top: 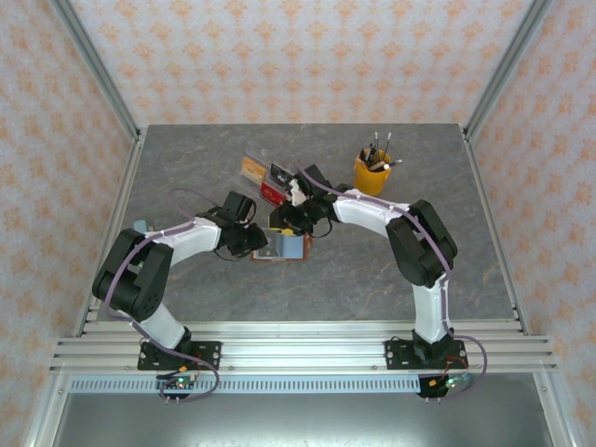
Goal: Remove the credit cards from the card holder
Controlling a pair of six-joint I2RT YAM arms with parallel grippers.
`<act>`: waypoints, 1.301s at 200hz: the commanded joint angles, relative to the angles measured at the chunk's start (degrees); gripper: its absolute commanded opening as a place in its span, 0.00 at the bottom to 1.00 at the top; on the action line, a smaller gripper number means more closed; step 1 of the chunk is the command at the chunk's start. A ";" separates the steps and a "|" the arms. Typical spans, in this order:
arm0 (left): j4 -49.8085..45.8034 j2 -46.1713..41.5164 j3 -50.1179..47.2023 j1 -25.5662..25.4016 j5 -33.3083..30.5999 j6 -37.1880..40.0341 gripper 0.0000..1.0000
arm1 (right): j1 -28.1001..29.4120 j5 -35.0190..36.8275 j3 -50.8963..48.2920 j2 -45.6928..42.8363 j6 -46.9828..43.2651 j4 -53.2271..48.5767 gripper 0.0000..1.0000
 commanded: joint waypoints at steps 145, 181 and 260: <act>-9.90 -16.61 -3.30 0.07 -18.77 -5.92 0.25 | 0.67 1.20 1.31 4.83 1.93 3.29 0.41; -7.18 -18.78 -3.23 0.08 -14.20 -5.02 0.26 | 0.24 3.38 -0.33 1.01 1.61 4.15 0.45; -4.05 -17.60 -0.46 -2.57 -7.43 -2.29 0.28 | -0.56 5.84 -5.82 -3.58 2.85 8.86 0.63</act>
